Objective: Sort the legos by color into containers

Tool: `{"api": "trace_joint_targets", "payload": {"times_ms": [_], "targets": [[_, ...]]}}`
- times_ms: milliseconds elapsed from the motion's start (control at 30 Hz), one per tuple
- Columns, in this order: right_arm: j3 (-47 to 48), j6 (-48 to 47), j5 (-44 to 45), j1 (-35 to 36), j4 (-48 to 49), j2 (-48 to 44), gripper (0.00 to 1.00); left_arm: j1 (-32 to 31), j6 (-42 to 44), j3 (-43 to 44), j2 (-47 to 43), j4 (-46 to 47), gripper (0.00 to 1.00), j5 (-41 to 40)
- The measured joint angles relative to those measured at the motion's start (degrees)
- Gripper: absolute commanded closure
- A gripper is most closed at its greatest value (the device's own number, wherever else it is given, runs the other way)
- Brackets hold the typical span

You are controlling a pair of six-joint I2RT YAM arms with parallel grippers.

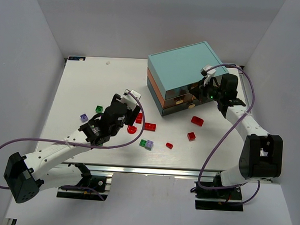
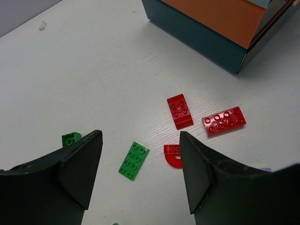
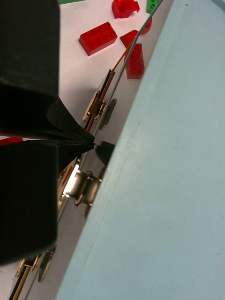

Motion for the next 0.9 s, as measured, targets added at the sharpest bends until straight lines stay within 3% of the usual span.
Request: {"api": "trace_joint_targets", "payload": {"times_ms": [133,167,200,233,300,367,400,467,500,600,900], "targets": [[-3.4,-1.0,-0.2,0.0,1.2,-2.1,0.99,0.0,0.0,0.0,0.0,0.1,0.23,0.0],[-5.5,-1.2,-0.2,0.0,1.8,-3.4,0.91,0.0,0.0,0.0,0.0,0.1,0.23,0.0],[-7.3,-1.1,-0.4,0.0,1.9,-4.6,0.73,0.0,0.1,0.0,0.0,0.1,0.23,0.0],[-9.2,-0.8,-0.5,0.0,2.2,-5.7,0.67,0.0,0.1,0.0,0.0,0.1,0.23,0.0],[-12.7,0.0,-0.7,0.0,3.7,-7.2,0.55,0.0,0.1,0.0,-0.1,0.1,0.23,0.0],[-15.5,2.1,-0.6,0.1,6.1,-7.5,0.5,0.0,0.1,0.0,-0.1,0.1,0.23,0.0],[-16.6,3.3,-0.5,0.2,7.3,-7.4,0.4,0.0,0.1,0.0,-0.1,0.1,0.23,0.0],[-18.5,6.1,0.4,0.5,9.9,-7.1,0.34,0.0,0.1,0.0,-0.1,0.1,0.23,0.0],[-19.1,7.5,1.0,0.7,11.3,-6.8,0.26,0.0,0.1,0.0,-0.1,0.1,0.23,0.0],[-19.9,11.4,2.8,1.8,15.1,-5.3,0.18,0.0,0.1,0.0,-0.1,0.1,0.23,0.0],[-20.3,19.1,8.5,5.6,22.9,-1.0,0.18,0.0,0.3,0.0,0.6,0.1,0.23,0.0]]}}
